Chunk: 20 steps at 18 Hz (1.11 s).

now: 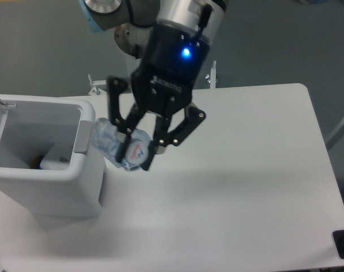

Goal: Place the trash in the trash can
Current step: 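Lift the bottle and carry it over the trash bin, then lower the bottle into the bin and open the gripper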

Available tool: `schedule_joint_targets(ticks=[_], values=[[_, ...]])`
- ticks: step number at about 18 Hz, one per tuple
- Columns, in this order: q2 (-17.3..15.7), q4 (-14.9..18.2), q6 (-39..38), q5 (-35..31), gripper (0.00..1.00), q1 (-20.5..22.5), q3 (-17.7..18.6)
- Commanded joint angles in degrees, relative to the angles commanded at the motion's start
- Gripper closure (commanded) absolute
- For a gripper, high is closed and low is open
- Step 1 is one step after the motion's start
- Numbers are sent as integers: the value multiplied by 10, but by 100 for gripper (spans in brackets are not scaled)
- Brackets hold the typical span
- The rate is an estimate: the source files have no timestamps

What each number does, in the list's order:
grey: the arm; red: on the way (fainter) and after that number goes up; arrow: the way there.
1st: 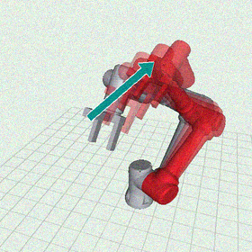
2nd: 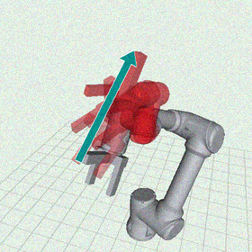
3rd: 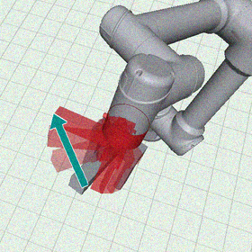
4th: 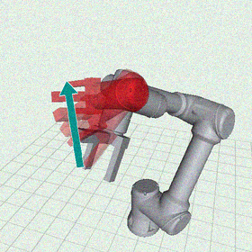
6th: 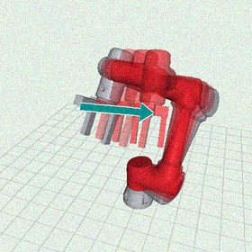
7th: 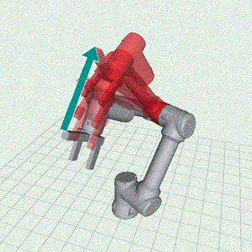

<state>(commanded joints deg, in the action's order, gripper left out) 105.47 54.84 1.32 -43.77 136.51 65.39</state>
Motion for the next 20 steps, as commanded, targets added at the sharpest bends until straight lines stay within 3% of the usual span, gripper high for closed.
schedule_joint_targets(ticks=[6,10,20], values=[[-4,-3,8,0,92,-50,39],[-13,-12,27,0,91,-63,78],[-17,-18,61,-5,87,-81,120]])
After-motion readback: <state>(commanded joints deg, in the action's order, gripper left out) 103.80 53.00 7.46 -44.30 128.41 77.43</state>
